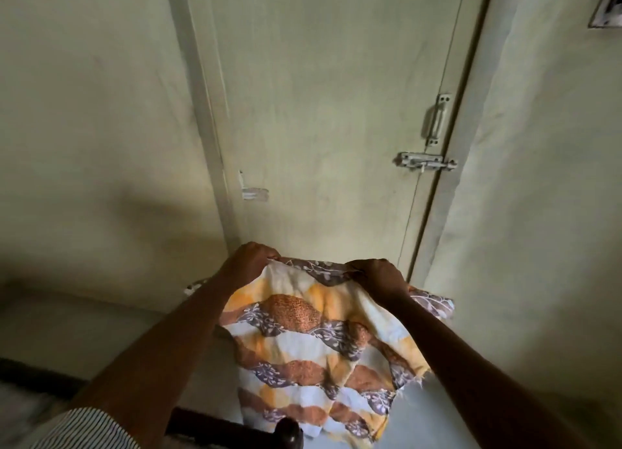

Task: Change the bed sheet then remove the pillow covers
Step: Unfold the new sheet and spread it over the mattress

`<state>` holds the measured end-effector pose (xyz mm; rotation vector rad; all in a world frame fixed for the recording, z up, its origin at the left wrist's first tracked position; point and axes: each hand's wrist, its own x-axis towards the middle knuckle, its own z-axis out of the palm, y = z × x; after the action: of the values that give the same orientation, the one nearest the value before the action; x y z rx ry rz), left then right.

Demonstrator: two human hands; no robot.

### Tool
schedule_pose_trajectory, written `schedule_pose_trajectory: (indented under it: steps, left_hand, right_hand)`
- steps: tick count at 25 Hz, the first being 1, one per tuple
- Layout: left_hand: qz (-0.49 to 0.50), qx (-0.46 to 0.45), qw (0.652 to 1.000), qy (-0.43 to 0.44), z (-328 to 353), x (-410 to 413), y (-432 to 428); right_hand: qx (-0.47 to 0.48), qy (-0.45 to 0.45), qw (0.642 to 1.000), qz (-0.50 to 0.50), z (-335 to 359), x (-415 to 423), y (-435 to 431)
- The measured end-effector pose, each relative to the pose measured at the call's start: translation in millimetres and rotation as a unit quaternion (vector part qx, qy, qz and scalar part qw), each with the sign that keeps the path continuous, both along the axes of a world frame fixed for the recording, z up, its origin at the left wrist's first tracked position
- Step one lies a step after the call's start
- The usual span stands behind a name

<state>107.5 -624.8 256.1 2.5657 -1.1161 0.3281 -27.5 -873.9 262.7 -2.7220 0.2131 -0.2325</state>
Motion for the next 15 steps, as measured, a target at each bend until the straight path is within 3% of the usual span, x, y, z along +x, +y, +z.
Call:
schedule_pose_trajectory:
  steps: [8,15]
  left_hand:
    - [0.065,0.027,0.996,-0.048,-23.9,21.8,118.8]
    - [0.138,-0.054,0.988,-0.053,-26.5,-89.6,194.6]
  right_hand:
    - [0.017,-0.002,0.990,0.141,-22.6,75.9,87.1]
    - [0.040,-0.041,0.977,0.207,-19.1,-3.3,161.8]
